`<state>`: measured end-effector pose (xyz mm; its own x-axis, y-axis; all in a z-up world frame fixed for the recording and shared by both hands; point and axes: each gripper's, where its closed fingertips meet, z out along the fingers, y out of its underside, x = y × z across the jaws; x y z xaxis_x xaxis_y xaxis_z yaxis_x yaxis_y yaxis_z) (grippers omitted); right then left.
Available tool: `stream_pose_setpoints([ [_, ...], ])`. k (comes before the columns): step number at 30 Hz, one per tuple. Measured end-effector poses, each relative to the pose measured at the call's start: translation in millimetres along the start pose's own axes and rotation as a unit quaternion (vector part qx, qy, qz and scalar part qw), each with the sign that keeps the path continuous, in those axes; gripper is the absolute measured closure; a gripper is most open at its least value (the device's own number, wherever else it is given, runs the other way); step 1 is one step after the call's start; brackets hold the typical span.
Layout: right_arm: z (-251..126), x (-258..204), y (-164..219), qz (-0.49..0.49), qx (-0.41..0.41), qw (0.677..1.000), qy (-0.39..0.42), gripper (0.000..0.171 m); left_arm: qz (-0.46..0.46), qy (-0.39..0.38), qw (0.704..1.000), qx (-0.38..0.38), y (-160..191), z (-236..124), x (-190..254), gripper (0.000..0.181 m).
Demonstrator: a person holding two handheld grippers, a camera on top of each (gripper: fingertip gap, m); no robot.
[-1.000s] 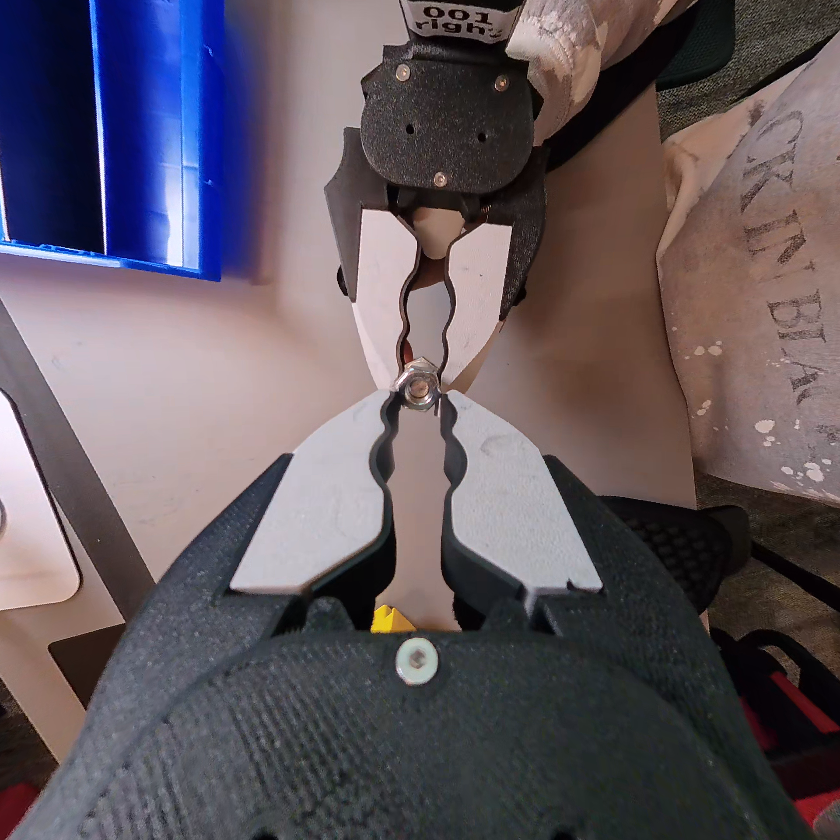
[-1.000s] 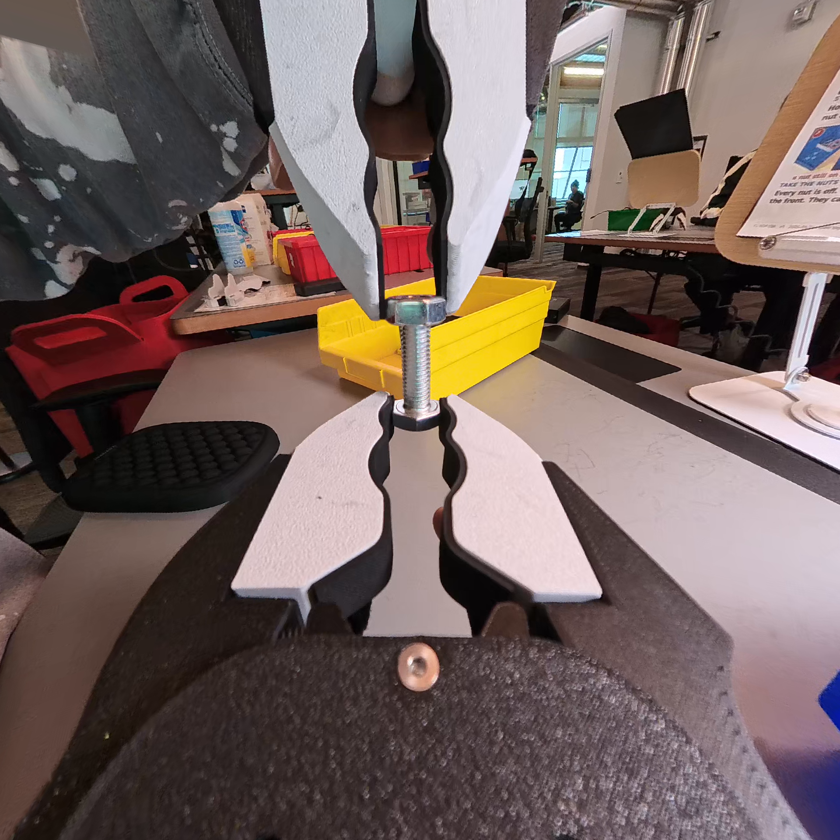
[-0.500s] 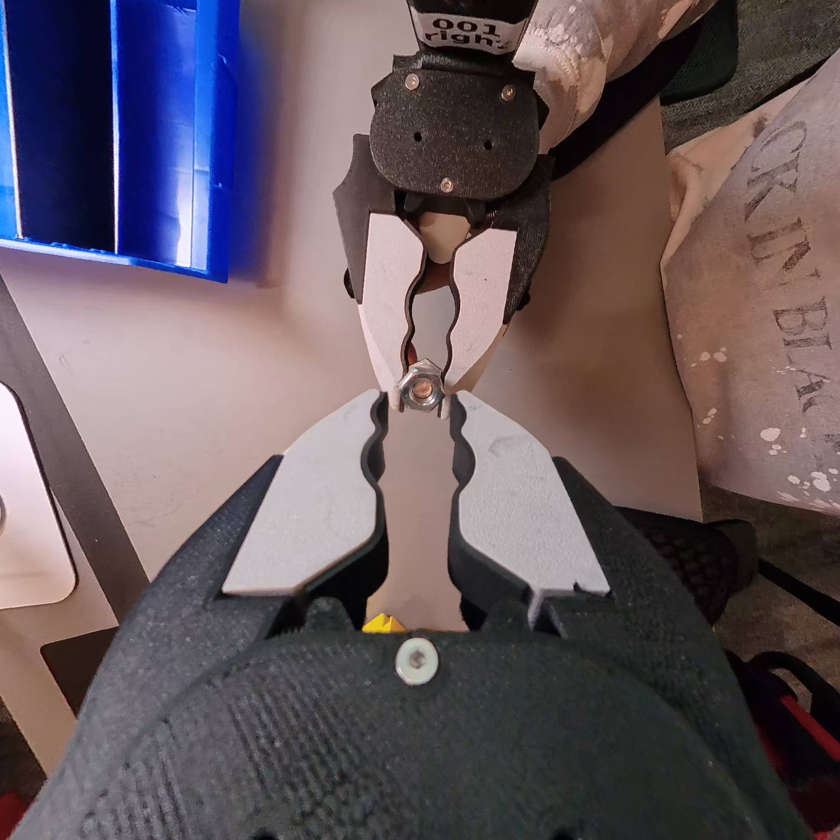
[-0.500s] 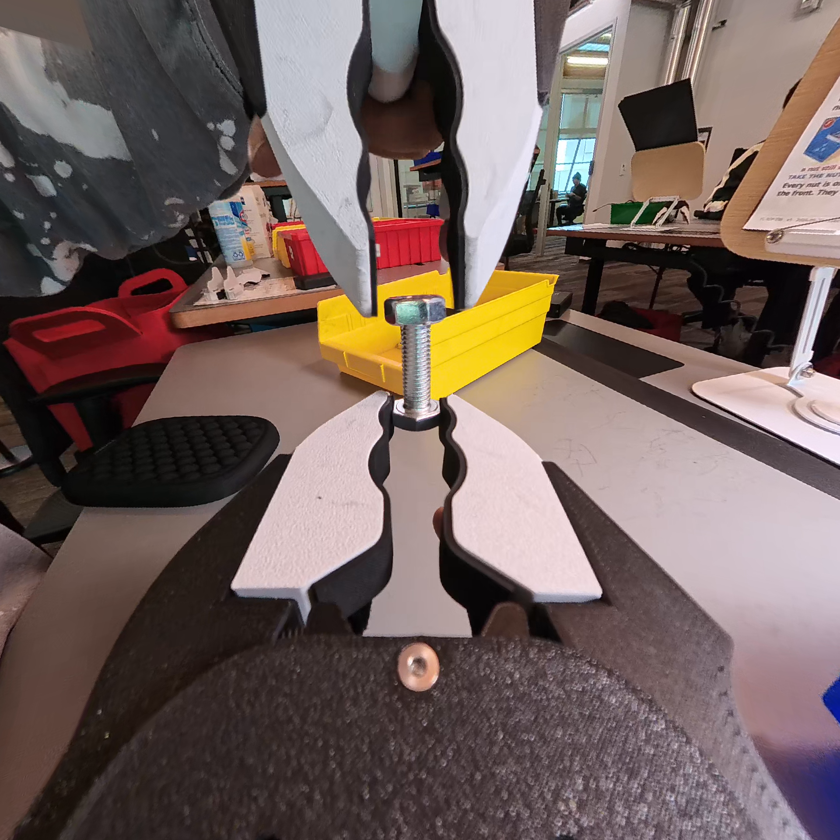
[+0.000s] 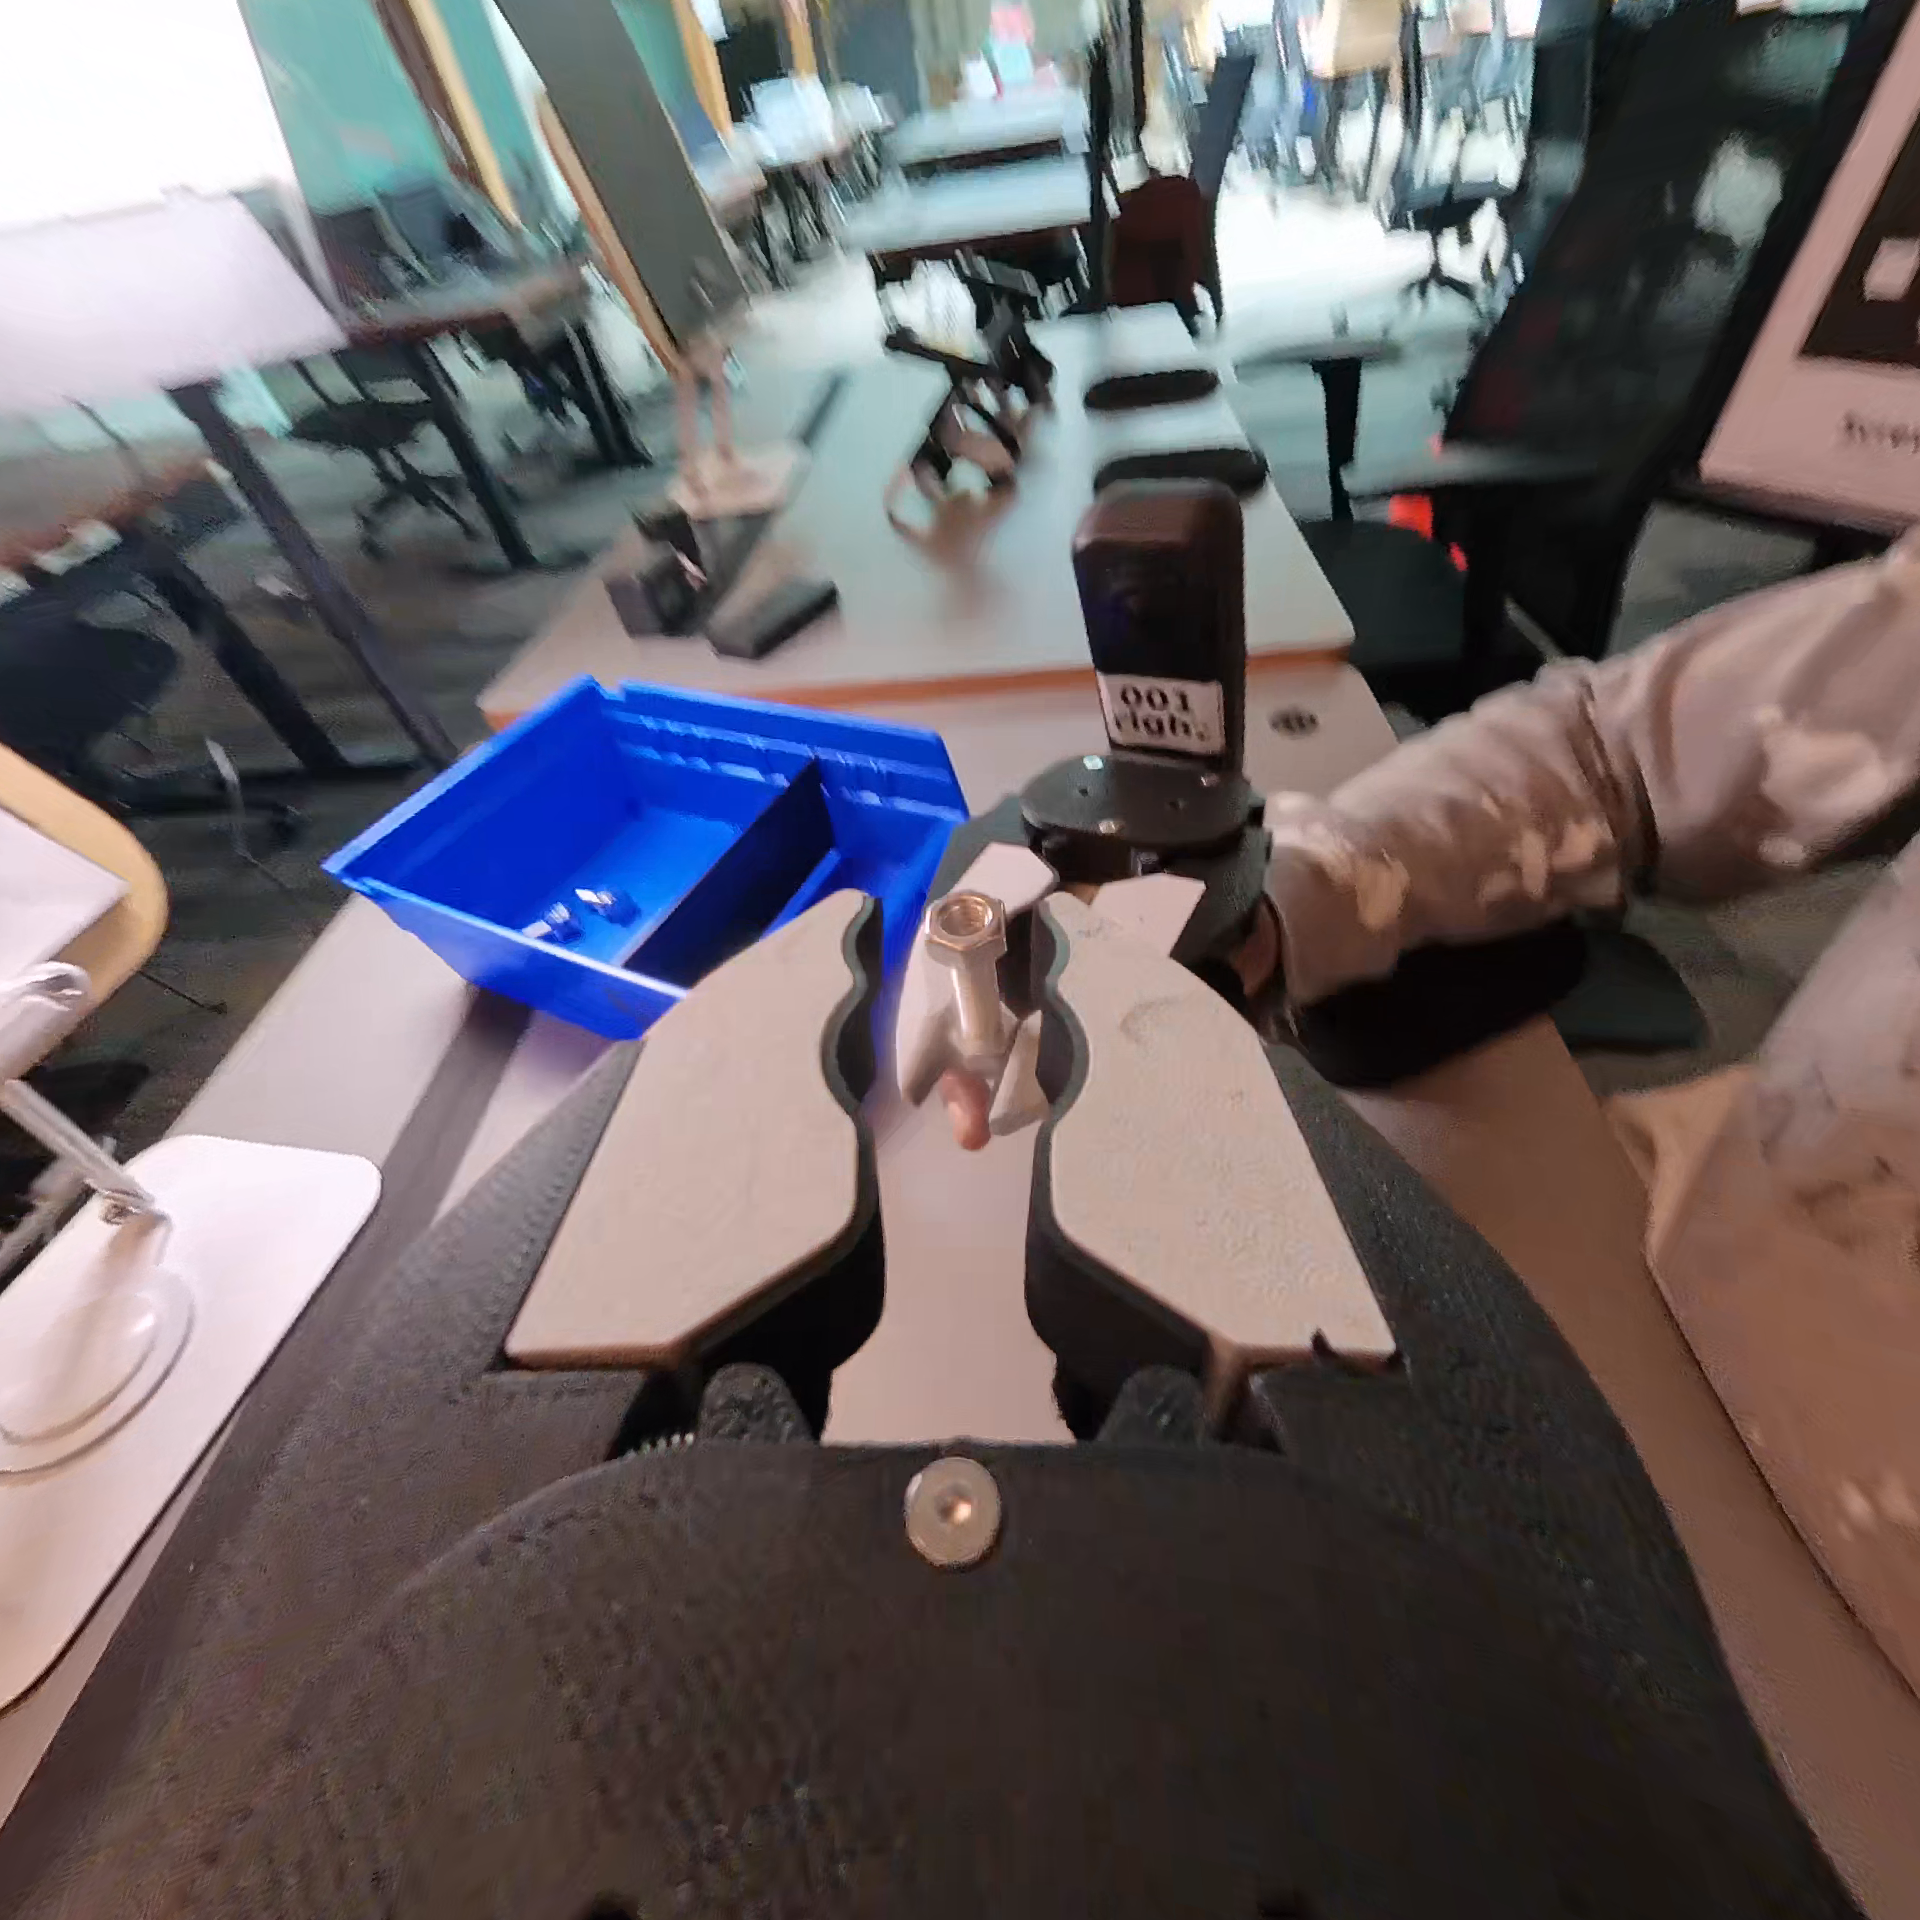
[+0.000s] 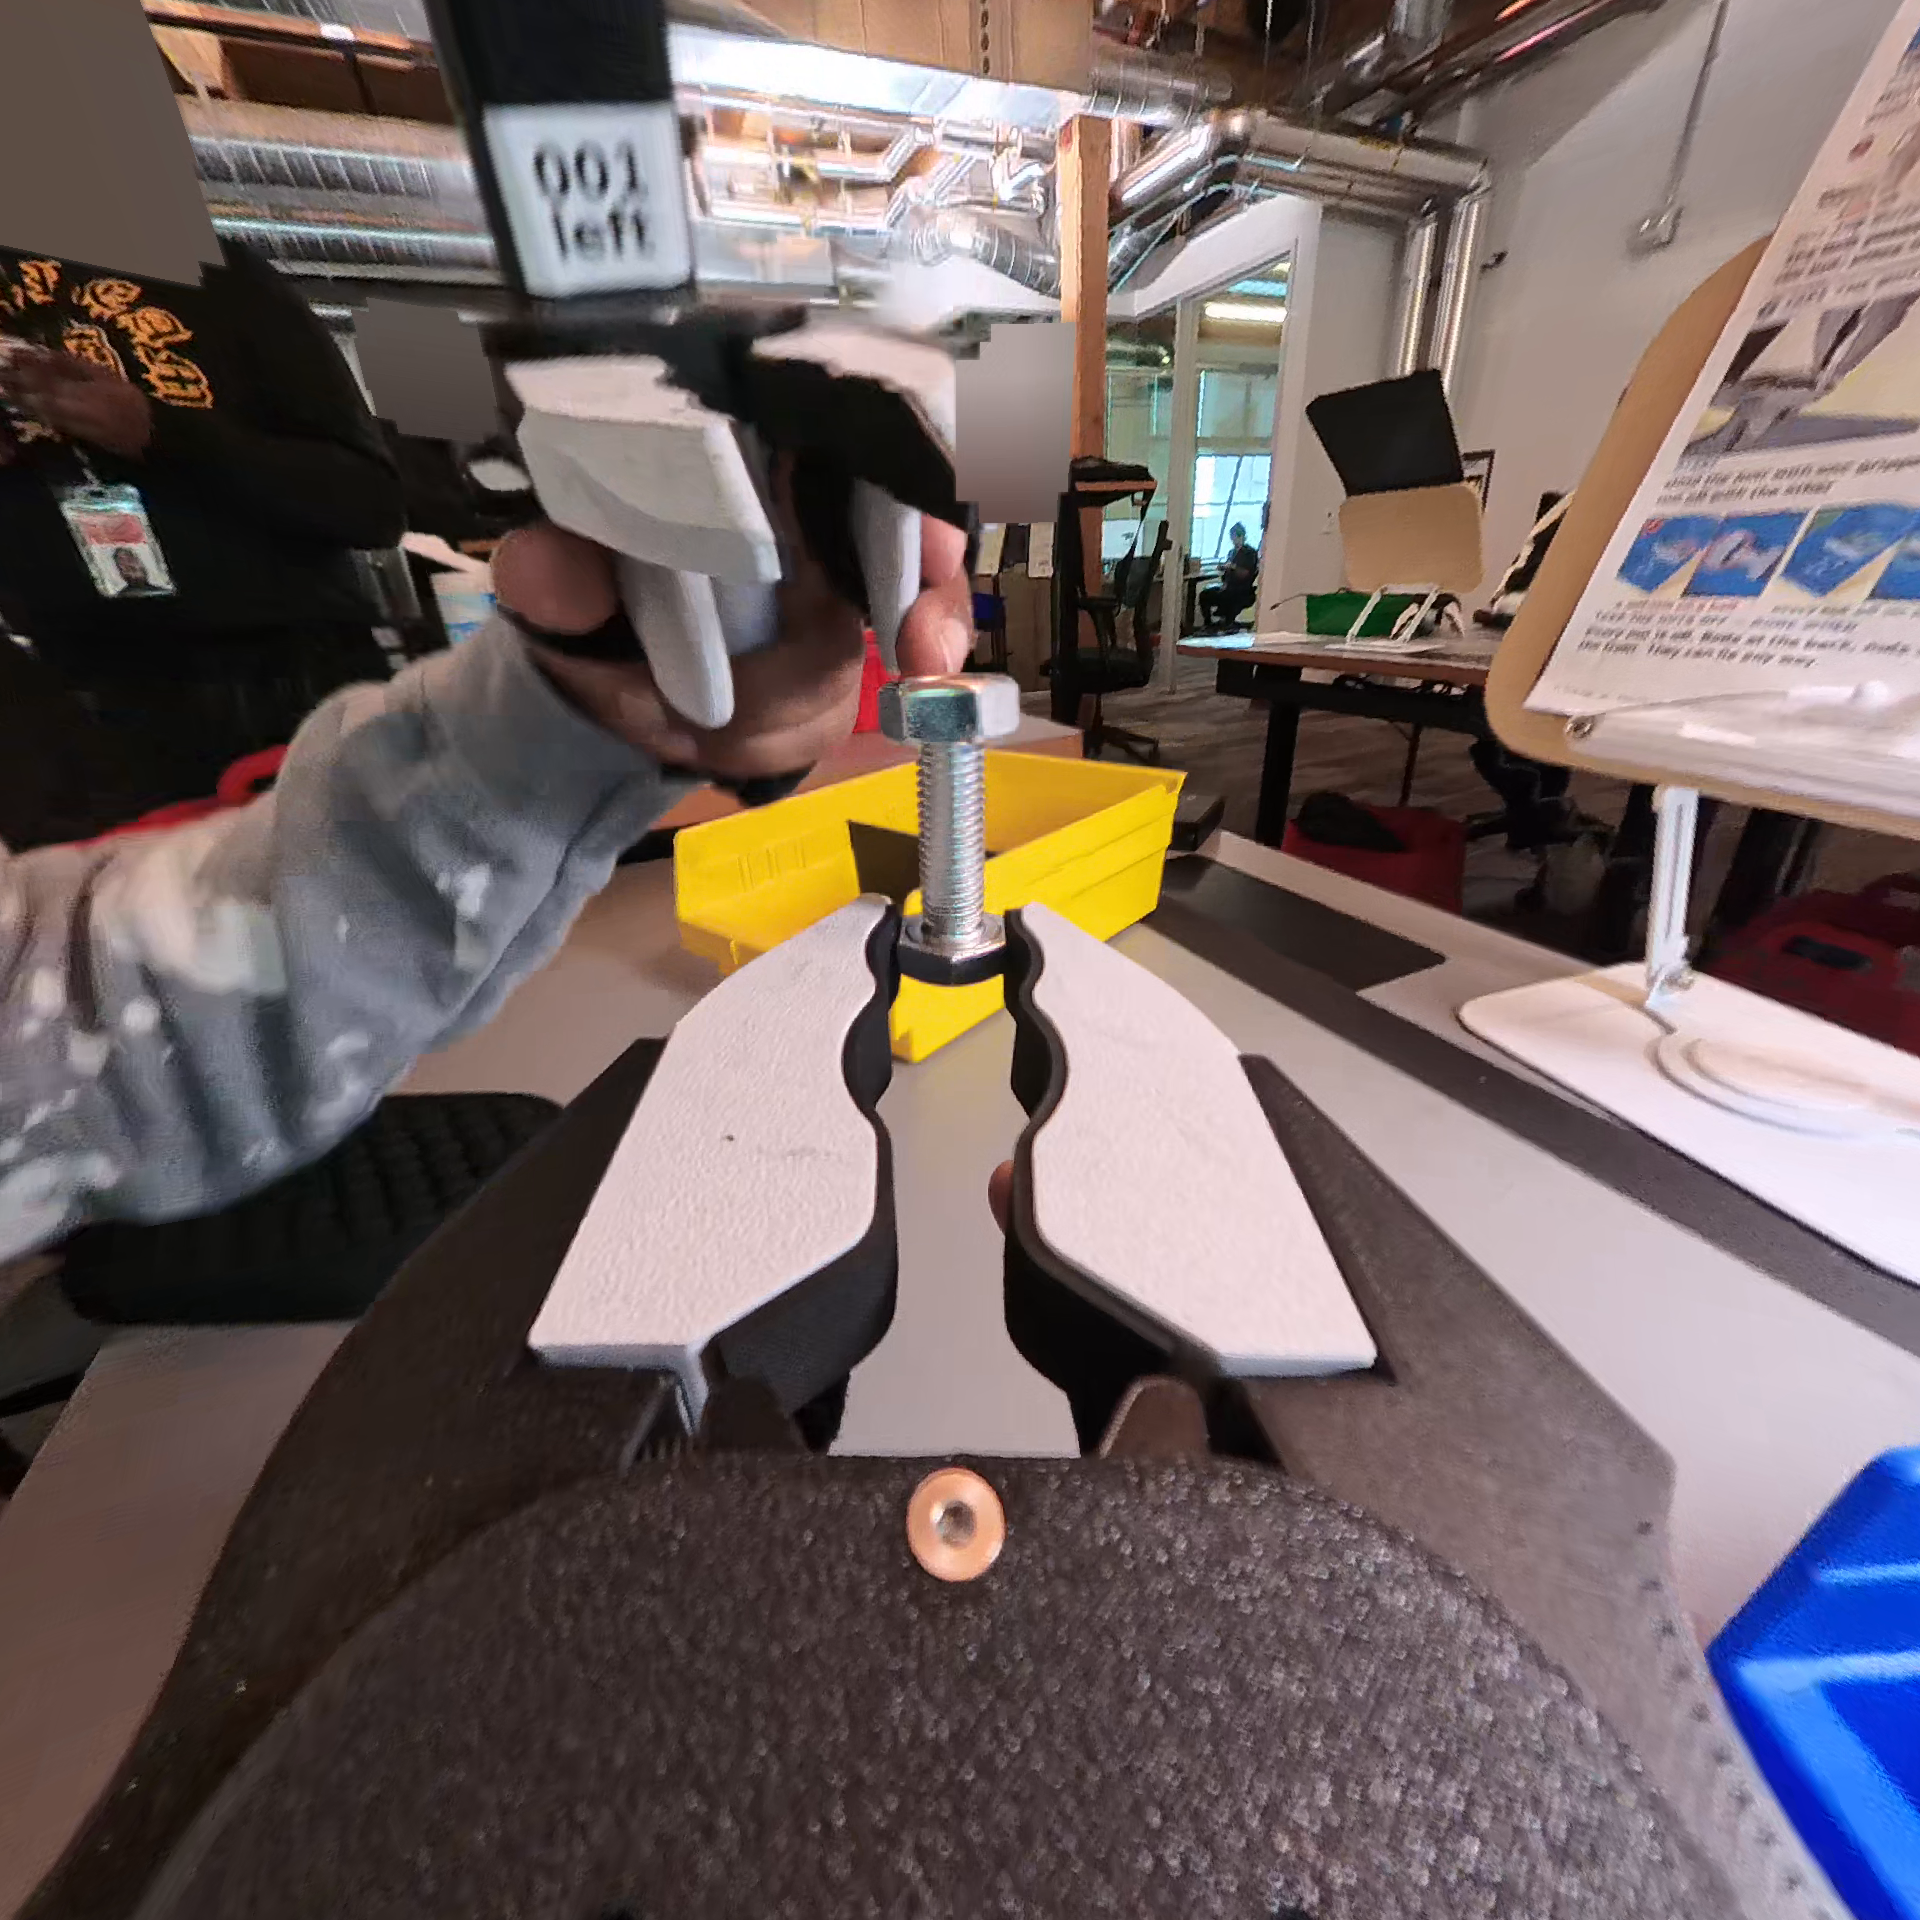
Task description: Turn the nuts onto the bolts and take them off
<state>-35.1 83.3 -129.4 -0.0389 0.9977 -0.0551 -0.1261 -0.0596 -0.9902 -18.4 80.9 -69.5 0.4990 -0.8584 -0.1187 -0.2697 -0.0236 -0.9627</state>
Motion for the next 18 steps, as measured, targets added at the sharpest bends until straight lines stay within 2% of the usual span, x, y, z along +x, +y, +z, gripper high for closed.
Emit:
stream_pose_setpoints([
  [6, 21.3, 11.4, -48.5, -0.008, 0.03, 0.999, 0.018, 0.153, -0.049, -0.104, 0.983, 0.143, -31.6, -25.3, -30.1, 0.154],
  [11, 43.0, 14.2, -72.0, -0.003, 0.051, 0.998, 0.022, 0.153, -0.064, -0.141, 0.974, 0.168, -30.6, -40.8, -42.4, 0.153],
  [18, 45.8, 14.4, -60.3, 0.012, 0.058, 0.998, 0.014, 0.153, -0.074, -0.141, 0.97, 0.182, -27.5, -43.0, -44.5, 0.156],
])
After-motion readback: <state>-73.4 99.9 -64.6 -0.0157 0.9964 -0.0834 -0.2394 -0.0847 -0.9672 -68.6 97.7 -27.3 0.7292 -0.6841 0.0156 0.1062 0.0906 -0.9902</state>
